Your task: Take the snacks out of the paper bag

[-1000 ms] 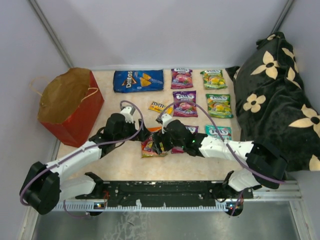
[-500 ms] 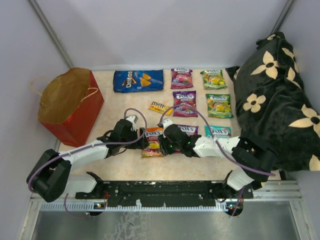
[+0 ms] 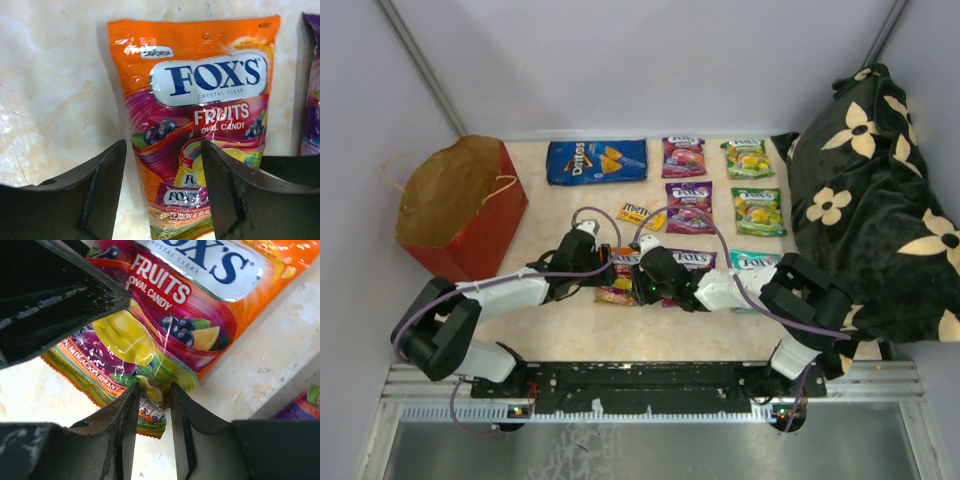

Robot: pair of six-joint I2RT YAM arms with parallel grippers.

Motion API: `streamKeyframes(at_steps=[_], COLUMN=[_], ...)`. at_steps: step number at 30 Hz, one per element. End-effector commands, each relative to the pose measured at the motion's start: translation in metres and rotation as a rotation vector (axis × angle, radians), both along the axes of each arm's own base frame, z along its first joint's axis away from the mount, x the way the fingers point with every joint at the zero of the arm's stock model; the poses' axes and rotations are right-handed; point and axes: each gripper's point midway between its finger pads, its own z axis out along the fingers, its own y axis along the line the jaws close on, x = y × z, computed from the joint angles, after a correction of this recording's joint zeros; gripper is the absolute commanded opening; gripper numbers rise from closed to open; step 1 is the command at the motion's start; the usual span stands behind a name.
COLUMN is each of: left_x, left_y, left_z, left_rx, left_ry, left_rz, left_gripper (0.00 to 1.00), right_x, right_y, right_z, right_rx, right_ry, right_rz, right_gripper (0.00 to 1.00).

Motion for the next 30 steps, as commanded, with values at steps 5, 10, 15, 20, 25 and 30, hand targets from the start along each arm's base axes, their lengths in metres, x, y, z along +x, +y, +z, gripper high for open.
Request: streamKeyframes(at_steps=[5, 10, 15, 20, 25, 30], left_x=[0.007, 0.023, 0.056, 0.092, 0.125, 0.161], left_y=[0.016, 0.028, 0.028, 0.007, -0.016, -0.029], left_z=[-0.01, 0.044, 0.1, 0.118, 0.111, 0.088], left_rx=[0.134, 0.159, 0.175, 0.224, 0.206, 0.24], left_ry=[0.045, -0.071, -0.265, -0.274, -0.25, -0.221], left_rz=[0.062, 0.119, 0.114, 0.073, 0.031, 0.017], left_gripper=[0.69, 0.93, 1.0, 0.98, 0.96, 0.93], right_x=[0.023, 0.037, 0.078, 0.123, 0.161, 0.193], right_y=[0.006, 0.002, -0.022, -0.039, -0.037, -0.028], right_z=[0.006, 0.076, 0.126, 0.134, 0.126, 0.104], right_rx=[0.002, 0.105, 0.181, 0.134, 0.088, 0.065], right_ry=[-0.022, -0.113, -0.179, -0.2, -0.206, -0.179], right_rz=[-0.039, -0.045, -0.109, -0.18, -0.207, -0.22], right_gripper=[0.32, 0.53, 0.5, 0.49, 0.44, 0.39])
